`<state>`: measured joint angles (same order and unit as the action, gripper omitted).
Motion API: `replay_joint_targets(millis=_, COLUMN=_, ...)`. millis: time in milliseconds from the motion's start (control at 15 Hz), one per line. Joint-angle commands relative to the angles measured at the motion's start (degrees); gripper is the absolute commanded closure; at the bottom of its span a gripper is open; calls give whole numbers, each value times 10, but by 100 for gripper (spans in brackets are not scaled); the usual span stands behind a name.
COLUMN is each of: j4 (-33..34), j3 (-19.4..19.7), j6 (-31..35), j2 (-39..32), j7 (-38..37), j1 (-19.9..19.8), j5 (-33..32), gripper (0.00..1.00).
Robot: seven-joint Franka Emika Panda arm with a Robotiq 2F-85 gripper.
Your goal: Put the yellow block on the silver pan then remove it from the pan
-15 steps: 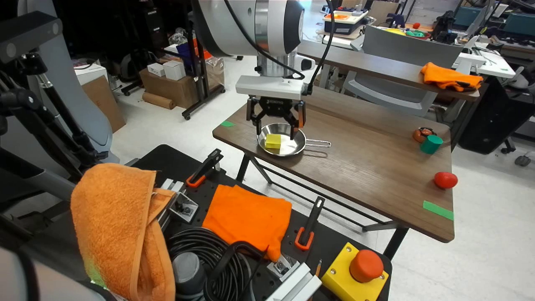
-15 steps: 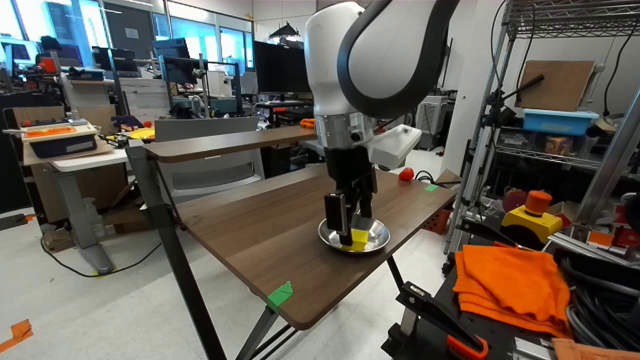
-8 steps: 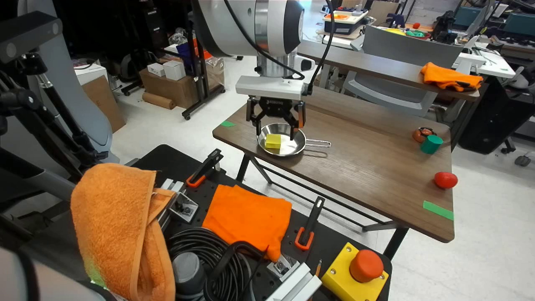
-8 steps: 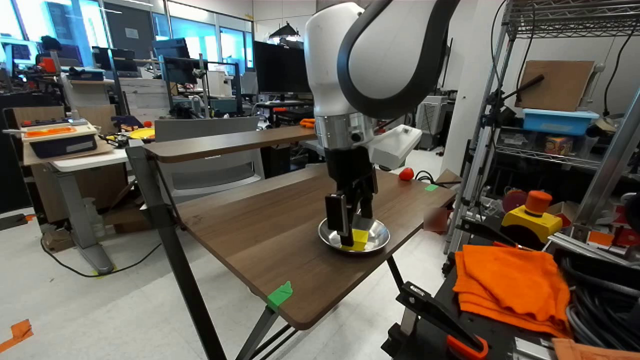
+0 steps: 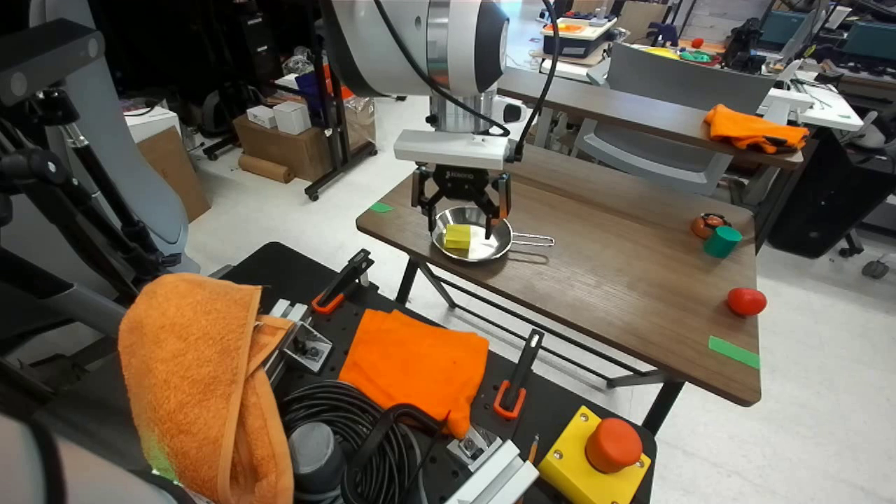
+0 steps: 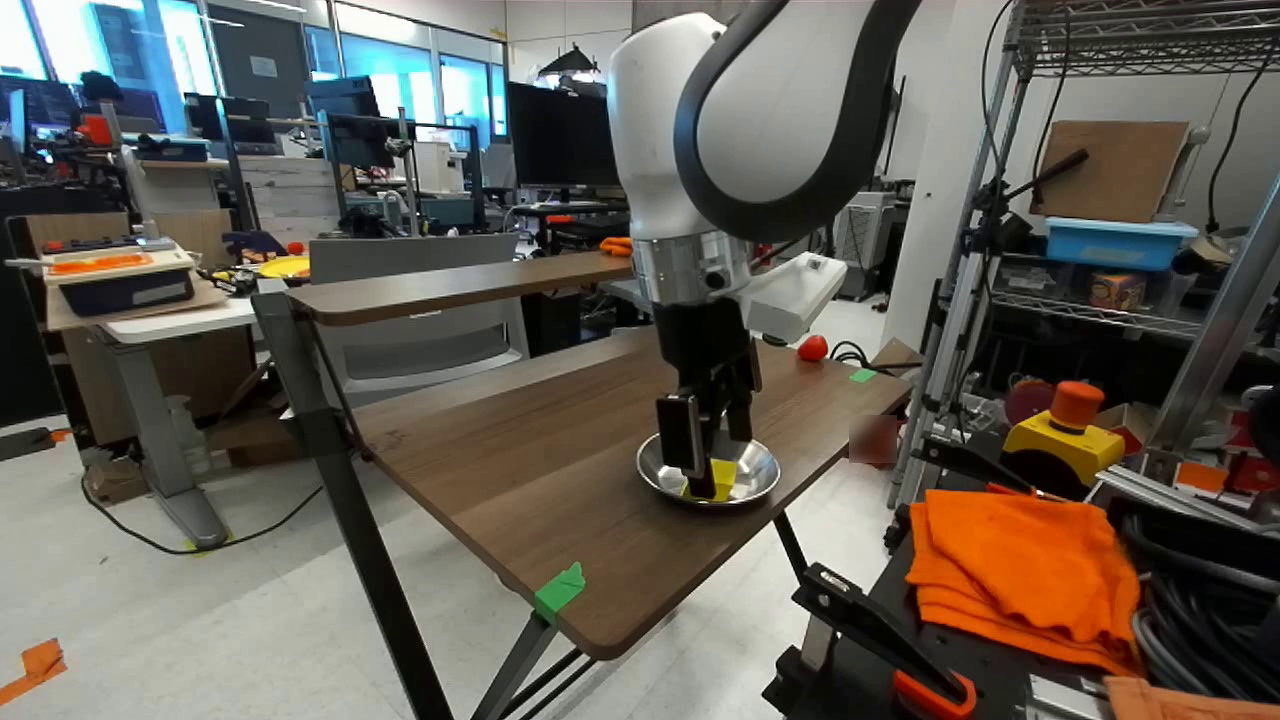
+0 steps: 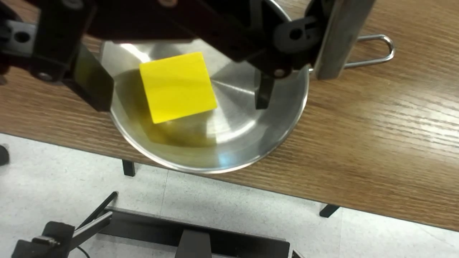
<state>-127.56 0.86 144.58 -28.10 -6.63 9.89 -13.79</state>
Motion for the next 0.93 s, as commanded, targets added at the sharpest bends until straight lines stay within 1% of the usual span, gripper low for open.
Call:
replay_joint_targets(millis=0, j4=13, j3=-4, j6=-17, j2=-6, j7=8, j1=-4, j5=4, gripper=0)
replay_joint_targets(millis=267, j4=17, j3=-2, j6=-24, j2=-7, j7=5, j1=-3, j5=2, gripper=0)
replay_joint_targets(millis=333, j4=18, j3=-2, j6=-26, j2=-8, j7=4, j1=-2, j5=2, gripper=16)
replay_joint_targets(millis=400, j4=19, j3=-2, j6=-28, j2=-8, j7=4, j1=-2, j5=2, gripper=28)
replay_joint_targets(millis=467, j4=20, j3=-3, j6=-30, j2=-8, j7=5, j1=-3, j5=2, gripper=34)
replay_joint_targets(millis=733, j4=19, j3=-2, j6=-30, j2=-10, j7=3, j1=-1, j5=-1, gripper=66)
replay_joint_targets(millis=800, j4=19, j3=-1, j6=-31, j2=-11, j7=2, j1=-1, j5=-2, gripper=73)
replay_joint_targets(millis=867, j4=18, j3=-1, j6=-32, j2=-11, j7=1, j1=0, j5=-3, gripper=77)
